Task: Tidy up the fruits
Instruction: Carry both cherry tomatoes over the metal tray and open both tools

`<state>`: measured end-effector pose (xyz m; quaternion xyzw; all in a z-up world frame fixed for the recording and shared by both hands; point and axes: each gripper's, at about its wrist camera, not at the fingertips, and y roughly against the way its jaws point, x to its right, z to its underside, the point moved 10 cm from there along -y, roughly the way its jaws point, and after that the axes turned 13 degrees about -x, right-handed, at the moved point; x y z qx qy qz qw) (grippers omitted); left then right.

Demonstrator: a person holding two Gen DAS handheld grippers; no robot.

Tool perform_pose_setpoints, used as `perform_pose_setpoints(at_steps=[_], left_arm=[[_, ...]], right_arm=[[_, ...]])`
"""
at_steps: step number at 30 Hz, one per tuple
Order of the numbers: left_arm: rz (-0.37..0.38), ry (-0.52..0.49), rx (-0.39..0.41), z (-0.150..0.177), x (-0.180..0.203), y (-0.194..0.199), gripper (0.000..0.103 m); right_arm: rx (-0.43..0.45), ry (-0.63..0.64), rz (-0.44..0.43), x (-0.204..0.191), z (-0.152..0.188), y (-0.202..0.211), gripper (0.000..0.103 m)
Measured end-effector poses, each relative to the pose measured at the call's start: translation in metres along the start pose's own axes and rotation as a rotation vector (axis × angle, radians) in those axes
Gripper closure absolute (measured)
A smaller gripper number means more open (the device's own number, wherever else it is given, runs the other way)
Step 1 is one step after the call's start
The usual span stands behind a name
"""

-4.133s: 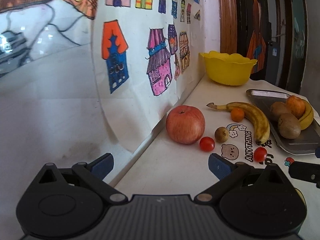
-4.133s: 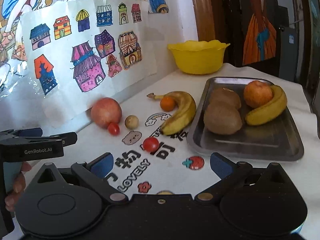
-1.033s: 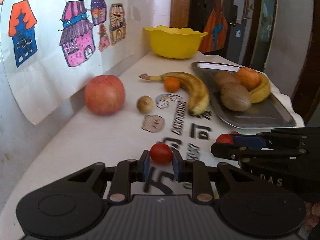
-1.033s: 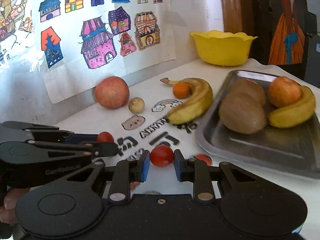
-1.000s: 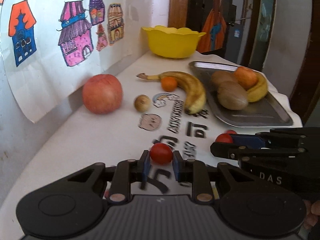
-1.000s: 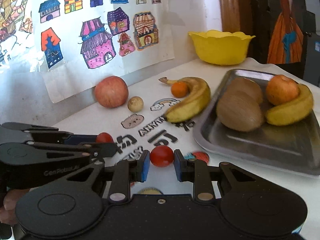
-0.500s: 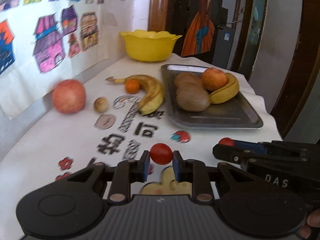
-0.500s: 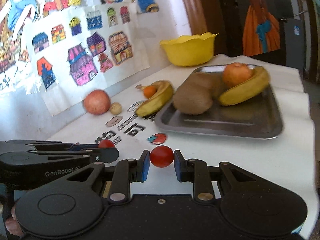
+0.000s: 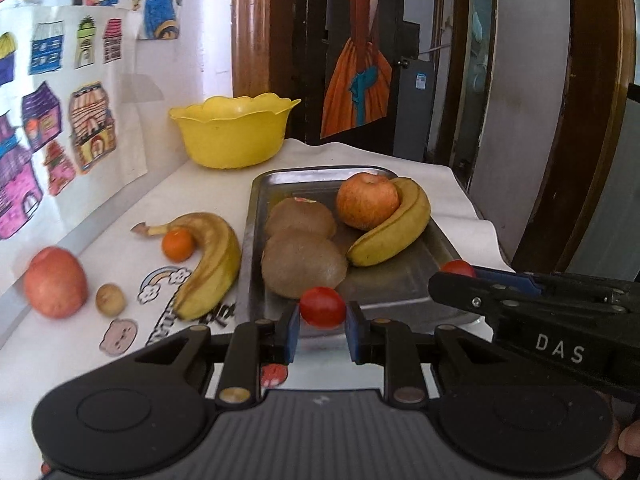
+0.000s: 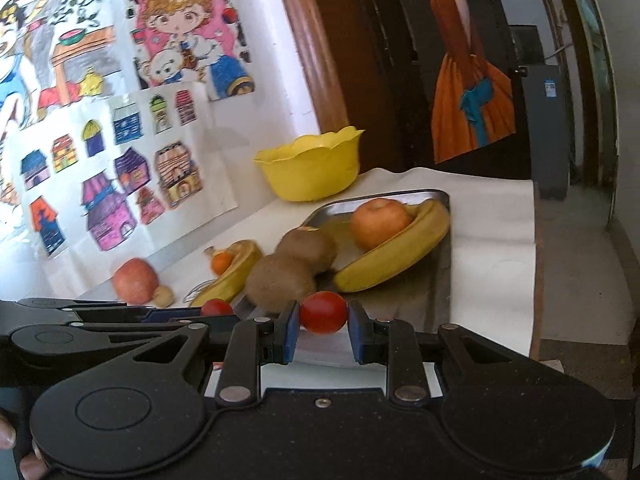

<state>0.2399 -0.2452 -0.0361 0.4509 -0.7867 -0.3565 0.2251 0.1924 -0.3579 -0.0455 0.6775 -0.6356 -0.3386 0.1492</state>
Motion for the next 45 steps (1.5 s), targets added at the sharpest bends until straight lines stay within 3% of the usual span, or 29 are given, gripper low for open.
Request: perform_pose_setpoints(at_steps=[11, 26, 30, 32, 34, 40, 45], left_arm=[[-0.034, 0.044, -0.051, -0.003, -0.009, -0.032, 0.076], [-0.042, 0.044, -0.078, -0.002, -0.012, -0.041, 0.075], [-0.038, 0.048, -0.087, 0.000, -0.011, -0.038, 0.067], [-0.038, 0.049, -0.074, -0.001, -0.011, -0.032, 0.058], [-0.041, 0.059, -0.055, -0.002, -0.013, -0.023, 0.041], [-0.057, 0.083, 0.027, -0.010, -0.023, 0.009, 0.020], [-0.062, 0.106, 0.089, -0.012, -0.034, 0.039, 0.010]], right_arm=[[-0.045, 0.004, -0.026, 0.008, -0.007, -0.036, 0.075], [-0.109, 0.002, -0.013, 0.010, -0.004, -0.055, 0.071], [-0.087, -0.001, 0.004, 0.011, -0.004, -0.048, 0.069], [-0.059, -0.004, 0.018, 0.011, -0.006, -0.040, 0.065], [-0.041, -0.002, 0.035, 0.011, -0.008, -0.032, 0.063], [0.012, -0.016, 0.058, 0.006, -0.015, -0.003, 0.054], [0.072, -0.009, 0.078, -0.005, -0.021, 0.028, 0.041]])
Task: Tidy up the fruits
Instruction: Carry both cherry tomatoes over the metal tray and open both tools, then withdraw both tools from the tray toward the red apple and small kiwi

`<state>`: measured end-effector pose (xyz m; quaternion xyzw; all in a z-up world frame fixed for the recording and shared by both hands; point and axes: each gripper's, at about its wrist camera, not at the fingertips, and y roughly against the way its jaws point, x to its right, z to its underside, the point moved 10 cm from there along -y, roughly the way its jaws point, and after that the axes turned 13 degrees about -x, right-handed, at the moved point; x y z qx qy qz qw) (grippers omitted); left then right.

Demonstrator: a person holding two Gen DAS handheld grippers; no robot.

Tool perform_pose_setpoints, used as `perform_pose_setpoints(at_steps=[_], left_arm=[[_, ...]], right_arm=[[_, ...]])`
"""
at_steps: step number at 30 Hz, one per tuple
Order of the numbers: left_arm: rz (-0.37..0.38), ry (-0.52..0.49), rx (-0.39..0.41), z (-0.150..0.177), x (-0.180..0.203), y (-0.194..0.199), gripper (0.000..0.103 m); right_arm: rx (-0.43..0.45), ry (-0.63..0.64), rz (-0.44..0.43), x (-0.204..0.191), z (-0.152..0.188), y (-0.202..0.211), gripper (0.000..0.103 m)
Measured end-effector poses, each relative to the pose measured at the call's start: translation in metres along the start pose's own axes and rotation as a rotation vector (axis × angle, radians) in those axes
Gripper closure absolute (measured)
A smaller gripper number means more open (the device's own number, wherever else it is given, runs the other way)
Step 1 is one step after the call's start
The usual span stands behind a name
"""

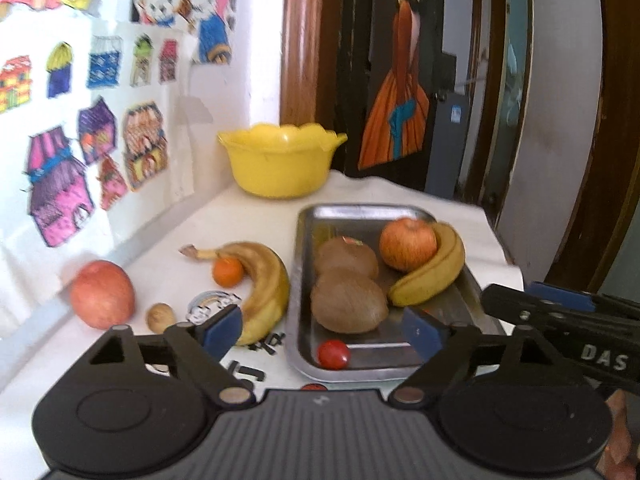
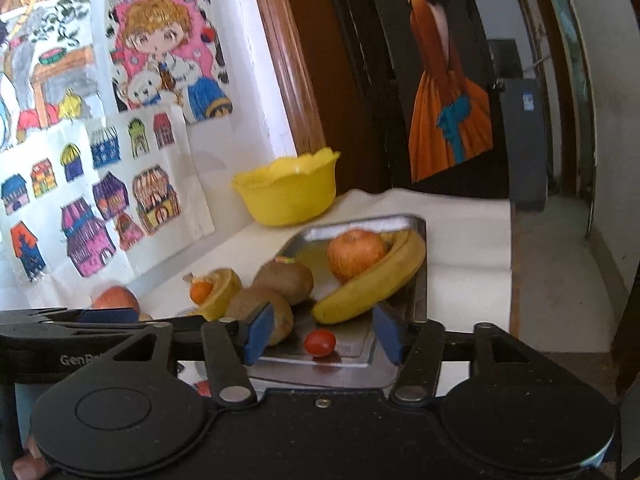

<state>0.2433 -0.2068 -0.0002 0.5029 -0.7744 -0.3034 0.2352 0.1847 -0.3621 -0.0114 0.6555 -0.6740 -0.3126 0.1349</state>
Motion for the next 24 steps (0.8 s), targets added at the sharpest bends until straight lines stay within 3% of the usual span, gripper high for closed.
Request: perform_pose_setpoints(at_steps=[6, 9, 12, 18, 24], left_arm=[[-0.015, 0.047, 0.075, -0.002, -0.024, 0.037, 0.001], [-0.024, 0.067, 0.107, 0.001, -0.039, 0.056, 0.000], [-0.029, 0.086, 0.129, 0.007, -0.055, 0.074, 0.000], [0.018, 0.120, 0.169, 0.020, -0.086, 0.104, 0.000], [0.039, 0.087, 0.245, 0.030, -0.118, 0.137, 0.000]], right_arm=[[0.065, 0.007, 0.014, -0.014, -0.005, 0.041, 0.025], [0.081, -0.011, -0.009, -0.024, -0.004, 0.063, 0.011], [0.096, -0.039, -0.038, -0.037, -0.002, 0.089, 0.003], [0.150, -0.026, 0.036, -0.065, 0.000, 0.150, 0.001], [0.190, -0.019, 0.066, -0.102, -0.001, 0.187, 0.001]])
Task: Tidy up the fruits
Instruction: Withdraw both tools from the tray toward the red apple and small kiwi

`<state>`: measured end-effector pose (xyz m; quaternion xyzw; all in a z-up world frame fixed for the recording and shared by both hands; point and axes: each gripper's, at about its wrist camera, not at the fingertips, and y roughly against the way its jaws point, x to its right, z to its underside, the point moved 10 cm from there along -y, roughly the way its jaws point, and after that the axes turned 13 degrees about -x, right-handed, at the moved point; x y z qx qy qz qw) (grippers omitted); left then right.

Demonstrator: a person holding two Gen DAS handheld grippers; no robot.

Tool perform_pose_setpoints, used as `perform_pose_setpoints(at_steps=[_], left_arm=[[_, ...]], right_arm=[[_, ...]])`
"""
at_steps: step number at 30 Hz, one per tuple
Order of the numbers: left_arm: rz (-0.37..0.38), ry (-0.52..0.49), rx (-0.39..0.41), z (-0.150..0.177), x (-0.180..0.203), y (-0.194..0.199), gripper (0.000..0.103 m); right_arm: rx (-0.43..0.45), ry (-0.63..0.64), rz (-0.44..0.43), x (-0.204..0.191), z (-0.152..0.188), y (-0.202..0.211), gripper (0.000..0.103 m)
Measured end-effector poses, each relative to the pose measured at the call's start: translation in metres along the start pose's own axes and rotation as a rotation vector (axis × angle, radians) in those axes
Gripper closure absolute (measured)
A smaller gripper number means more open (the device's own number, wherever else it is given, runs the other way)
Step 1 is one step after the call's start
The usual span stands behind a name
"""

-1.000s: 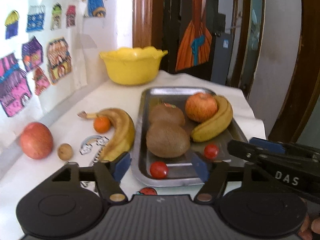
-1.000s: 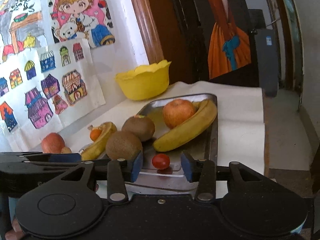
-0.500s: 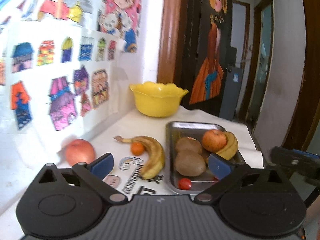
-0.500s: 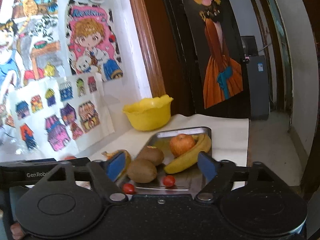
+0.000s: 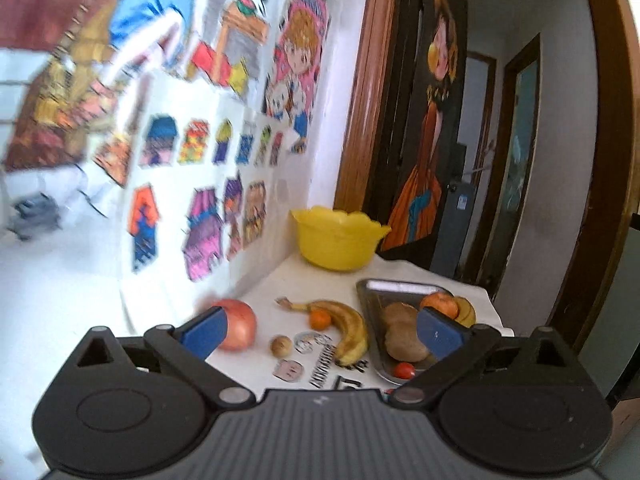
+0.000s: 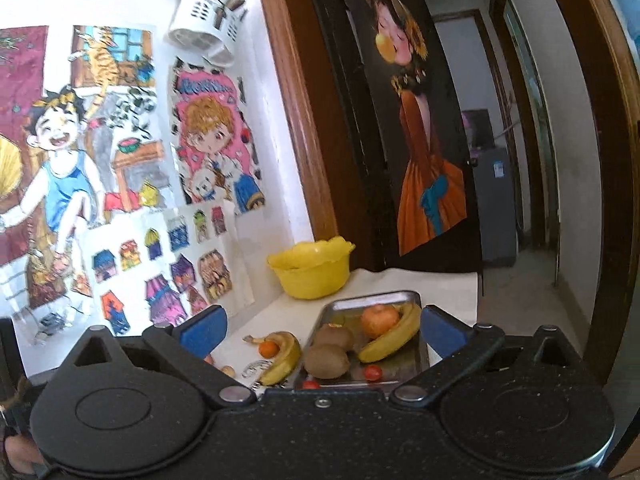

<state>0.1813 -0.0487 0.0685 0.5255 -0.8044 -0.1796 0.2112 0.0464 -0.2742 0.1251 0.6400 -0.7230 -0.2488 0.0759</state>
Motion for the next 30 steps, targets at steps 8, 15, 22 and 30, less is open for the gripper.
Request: perform_pose_setpoints(at_steps=[8, 15, 22, 30], left_arm=[[-0.097, -0.025, 0.061, 0.015, -0.053, 0.033, 0.000], [-0.139, -0.014, 0.017, 0.032, -0.083, 0.020, 0.000], [-0.175, 0.036, -0.077, 0.045, -0.101, -0.008, 0.000], [-0.249, 0.051, -0.141, 0.044, -0.115, -0.036, 0.000]], right_arm=[[-0.017, 0.047, -0.129, -0.083, -0.001, -0.022, 0.001], [-0.092, 0.156, -0.246, -0.143, 0.011, -0.094, 0.001], [-0.117, 0.399, -0.207, -0.158, 0.046, -0.154, 0.001], [-0.288, 0.460, -0.109, -0.129, 0.080, -0.207, 0.001]])
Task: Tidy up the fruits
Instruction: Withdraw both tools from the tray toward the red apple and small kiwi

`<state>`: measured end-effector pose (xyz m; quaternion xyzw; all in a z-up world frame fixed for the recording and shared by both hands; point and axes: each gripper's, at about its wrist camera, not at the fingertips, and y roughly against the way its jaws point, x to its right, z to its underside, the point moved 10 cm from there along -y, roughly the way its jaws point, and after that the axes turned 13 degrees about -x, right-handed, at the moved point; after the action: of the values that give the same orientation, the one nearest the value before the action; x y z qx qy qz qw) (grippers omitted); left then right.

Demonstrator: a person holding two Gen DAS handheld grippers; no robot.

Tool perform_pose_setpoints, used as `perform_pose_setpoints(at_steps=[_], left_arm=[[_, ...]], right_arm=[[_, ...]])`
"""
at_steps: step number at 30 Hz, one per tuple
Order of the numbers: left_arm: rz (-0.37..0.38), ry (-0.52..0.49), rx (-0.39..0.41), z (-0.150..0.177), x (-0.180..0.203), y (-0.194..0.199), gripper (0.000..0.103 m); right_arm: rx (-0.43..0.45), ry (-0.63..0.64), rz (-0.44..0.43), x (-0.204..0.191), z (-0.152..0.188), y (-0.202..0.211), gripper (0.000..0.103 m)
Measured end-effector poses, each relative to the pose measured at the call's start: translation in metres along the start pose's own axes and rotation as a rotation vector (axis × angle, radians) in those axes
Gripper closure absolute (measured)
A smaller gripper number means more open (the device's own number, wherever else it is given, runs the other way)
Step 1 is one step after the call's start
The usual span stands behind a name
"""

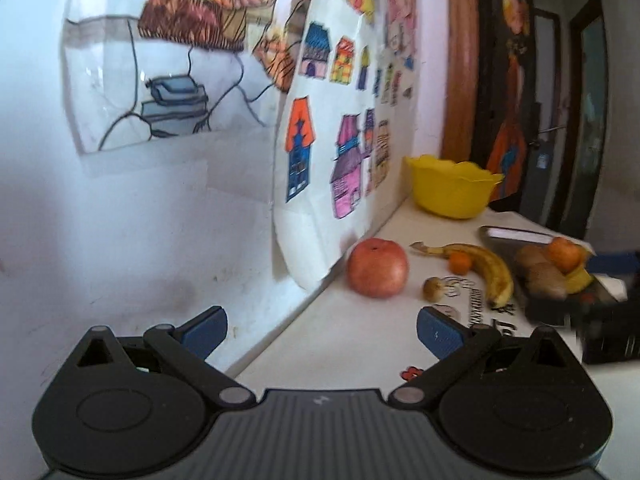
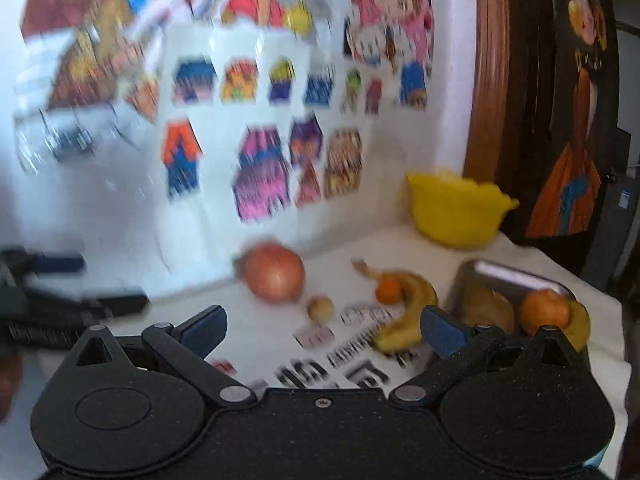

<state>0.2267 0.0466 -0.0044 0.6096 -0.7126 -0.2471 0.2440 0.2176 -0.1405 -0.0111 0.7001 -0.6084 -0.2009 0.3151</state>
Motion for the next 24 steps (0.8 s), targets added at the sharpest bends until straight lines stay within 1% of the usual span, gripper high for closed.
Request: perform_pose_setpoints(at_steps=[2, 5, 10, 13, 17, 20, 24], left_arm=[[-0.012, -0.003, -0.019, -0.004, 0.002, -0.005, 0.000], [-0.015, -0.031, -0.026, -0.010, 0.008, -0.007, 0.000], [-0.029, -0.037, -0.030, -0.022, 0.020, -0.012, 0.000], [-0.021, -0.050, -0.033, -0.030, 0.031, -0.021, 0.000], [-0.009, -0.054, -0.018, -0.035, 0.038, -0.036, 0.000], [0.018, -0.039, -0.049, -0.036, 0.043, -0.052, 0.000], [0.028, -0.042, -0.072, -0.039, 0.054, -0.072, 0.000]], right_arm=[[-0.065, 0.045, 0.017, 0.000, 0.007, -0.017, 0.001], [-0.083, 0.053, -0.024, -0.001, 0.010, -0.032, 0.001], [-0.055, 0.015, -0.086, -0.001, -0.007, -0.048, 0.001], [-0.047, 0.012, -0.112, 0.001, -0.015, -0.060, 0.001], [-0.063, 0.058, -0.118, 0.002, -0.010, -0.076, 0.001], [-0.072, 0.110, -0.174, 0.001, 0.001, -0.082, 0.001], [-0.052, 0.146, -0.190, 0.008, 0.001, -0.088, 0.002]])
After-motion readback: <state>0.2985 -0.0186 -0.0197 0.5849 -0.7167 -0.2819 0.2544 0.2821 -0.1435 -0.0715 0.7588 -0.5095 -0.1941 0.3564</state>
